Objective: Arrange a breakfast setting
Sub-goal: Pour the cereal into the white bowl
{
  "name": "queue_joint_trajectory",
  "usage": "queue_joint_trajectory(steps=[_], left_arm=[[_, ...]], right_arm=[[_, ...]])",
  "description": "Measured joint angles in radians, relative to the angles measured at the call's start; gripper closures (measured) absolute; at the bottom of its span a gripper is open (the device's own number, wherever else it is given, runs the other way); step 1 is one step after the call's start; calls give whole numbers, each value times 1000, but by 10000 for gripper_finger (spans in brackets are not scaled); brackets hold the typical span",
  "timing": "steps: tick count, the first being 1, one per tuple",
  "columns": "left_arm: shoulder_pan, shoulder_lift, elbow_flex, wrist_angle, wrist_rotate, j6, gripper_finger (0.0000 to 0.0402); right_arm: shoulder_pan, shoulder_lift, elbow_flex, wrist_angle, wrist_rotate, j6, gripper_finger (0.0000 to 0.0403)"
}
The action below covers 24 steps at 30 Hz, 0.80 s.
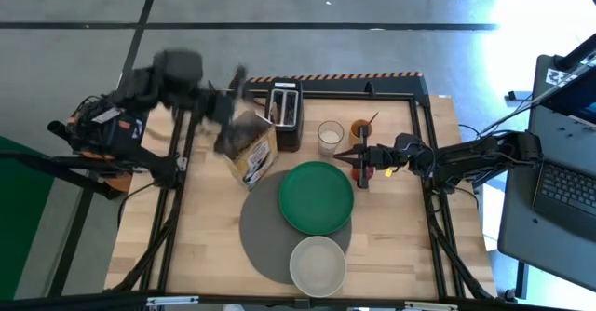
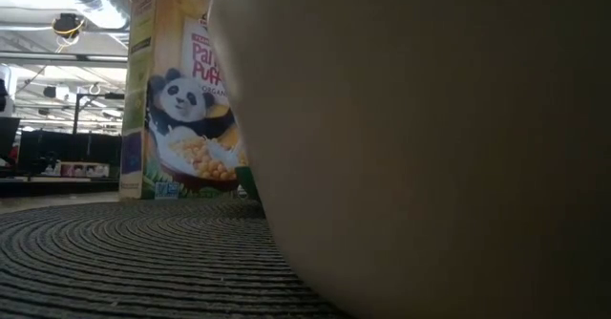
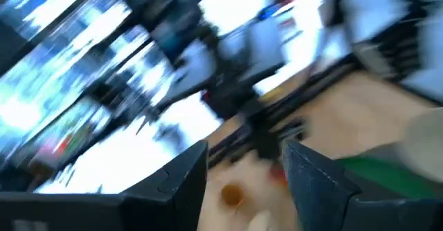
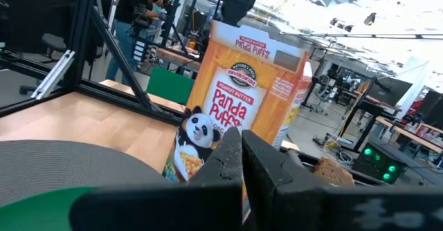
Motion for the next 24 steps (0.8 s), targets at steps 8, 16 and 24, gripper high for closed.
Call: queue_joint_trajectory(steps=[8, 16, 24], left_arm=[[307, -186, -18, -175, 107, -222, 230], [280, -670, -524, -17, -153, -506, 260], [271, -1133, -1008, 165, -168, -792, 266]], right_arm=[[0, 0, 0, 0, -39, 6, 403], [0, 0, 0, 1, -47, 51, 403], [1, 0, 0, 60, -73, 61, 403]])
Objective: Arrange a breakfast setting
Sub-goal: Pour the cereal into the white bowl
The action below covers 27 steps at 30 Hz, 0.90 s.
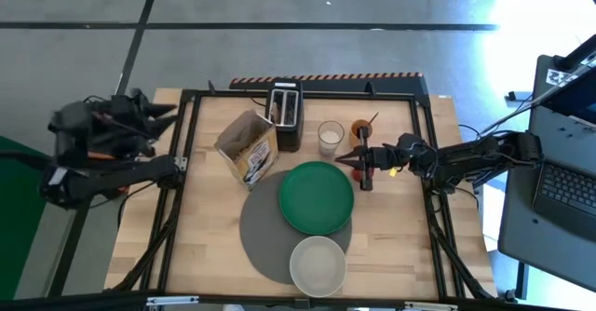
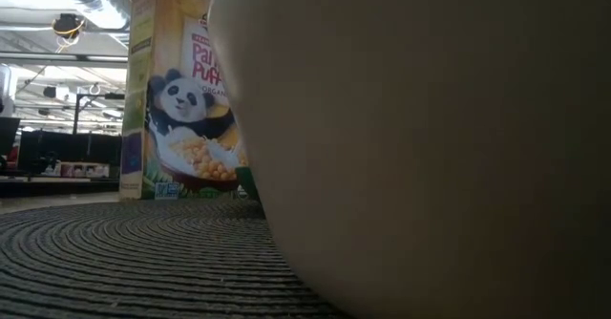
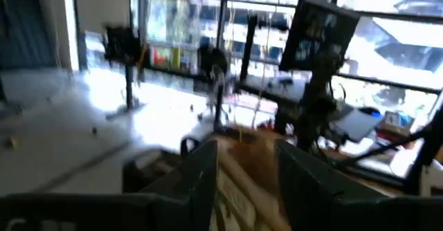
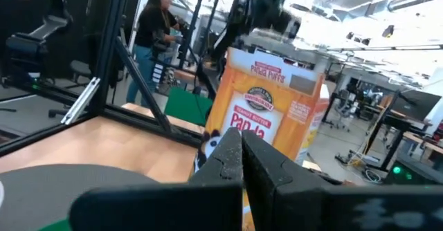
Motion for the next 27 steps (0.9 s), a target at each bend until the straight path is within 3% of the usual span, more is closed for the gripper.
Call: queue_joint_trajectory(steps=[4, 10, 17, 21, 27], left_arm=[[-1, -94, -130, -13, 24, -103, 267], [0, -135, -262, -47, 93, -172, 267], [0, -209, -274, -150, 85, -260, 267], [2, -213, -275, -236, 133, -341, 267], [23, -209, -327, -76, 280, -356, 267]], right_arm=[[0, 0, 0, -3, 0, -10, 403], [0, 0, 0, -38, 0, -16, 403], [0, 0, 0, -79, 0, -17, 403], [0, 0, 0, -80, 0, -17, 403], [0, 0, 0, -68, 1, -18, 403]])
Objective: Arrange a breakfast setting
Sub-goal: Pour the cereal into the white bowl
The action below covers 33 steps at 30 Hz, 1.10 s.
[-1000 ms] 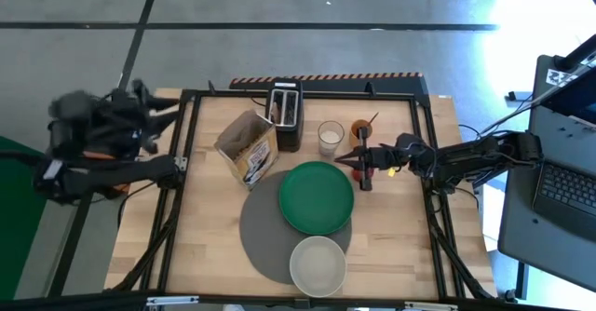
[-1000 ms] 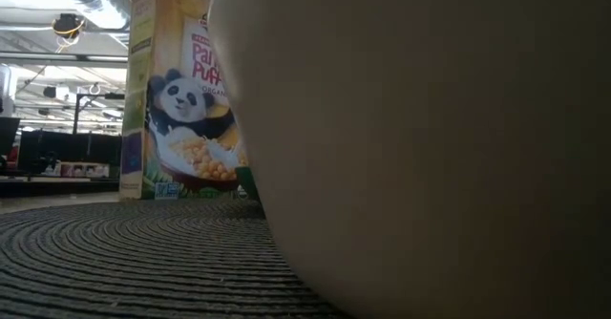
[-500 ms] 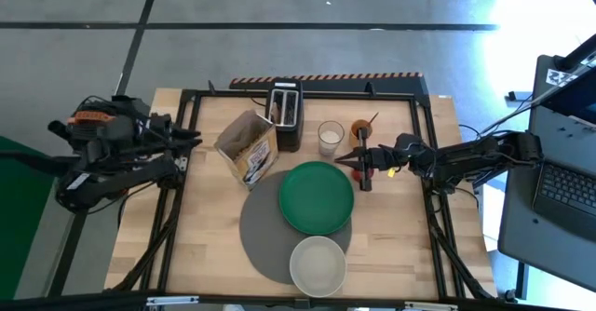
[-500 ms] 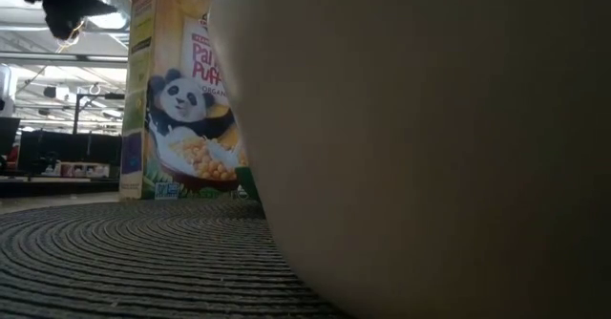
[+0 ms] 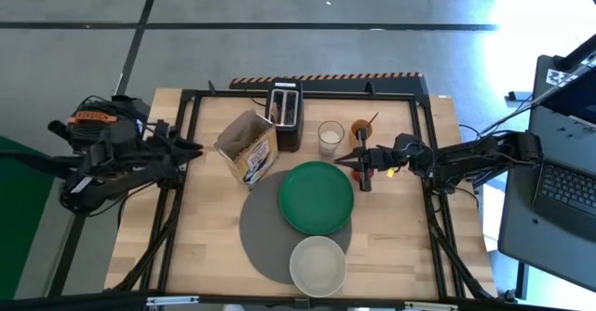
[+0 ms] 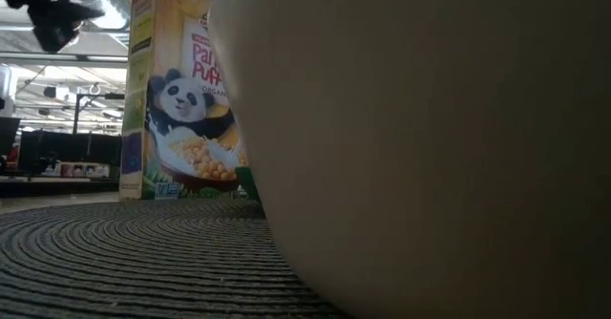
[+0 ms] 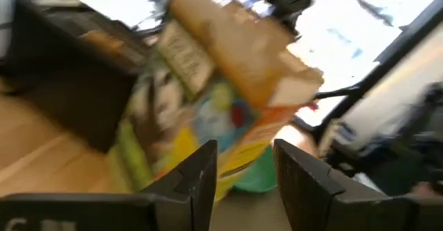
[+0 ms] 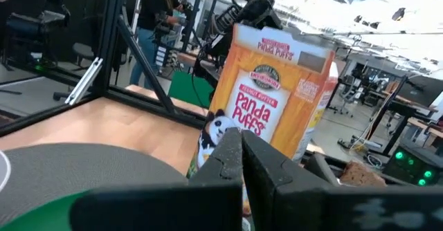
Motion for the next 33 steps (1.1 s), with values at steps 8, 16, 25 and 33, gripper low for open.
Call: queue_joint_trajectory(steps=[8, 16, 25, 33], left_arm=[[0, -1, -17, 237, 188, -84, 267], [-1, 51, -44, 482, 348, -208, 267], [-77, 262, -72, 860, 394, -214, 267], [-388, 306, -72, 939, 149, -134, 266]], right_arm=[[0, 0, 0, 4, 0, -4, 403], [0, 0, 0, 6, 7, -28, 403], [-1, 0, 0, 33, 87, -55, 403], [-1, 0, 0, 28, 73, -79, 403]])
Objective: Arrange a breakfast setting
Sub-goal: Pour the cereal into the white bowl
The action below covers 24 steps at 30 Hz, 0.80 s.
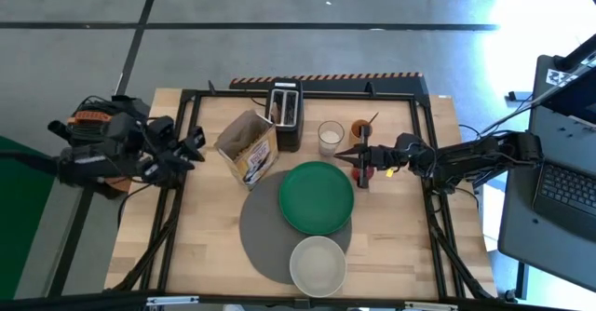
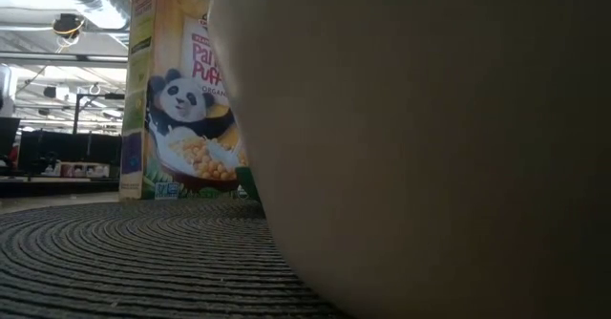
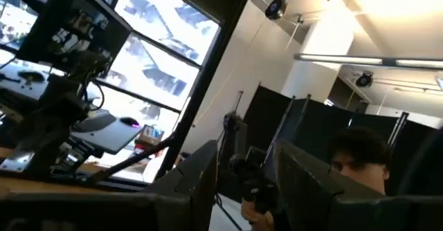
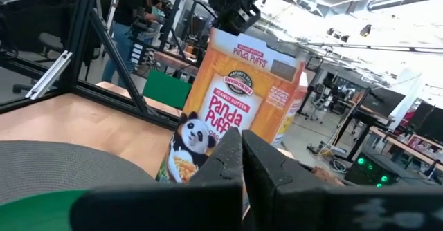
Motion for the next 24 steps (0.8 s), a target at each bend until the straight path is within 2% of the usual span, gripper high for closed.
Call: queue_joint_trajectory(steps=[4, 10, 14, 18, 21, 24], left_arm=[[-193, 39, 1, -5, -190, 82, 266], [-500, 208, 1, -12, -462, 148, 266], [-685, 275, 1, -19, -647, 170, 266], [-879, 282, 1, -58, -930, 160, 266], [-1003, 282, 1, -170, -1175, 68, 266], [-1096, 310, 1, -288, -1360, -47, 266]], right_arm=[[0, 0, 0, -8, -2, -10, 403], [0, 0, 0, -17, -2, -11, 403], [0, 0, 0, -18, -6, -11, 403], [1, 0, 0, -18, -13, -11, 403], [1, 0, 0, -18, -13, -11, 403], [1, 0, 0, -19, -13, -11, 403]])
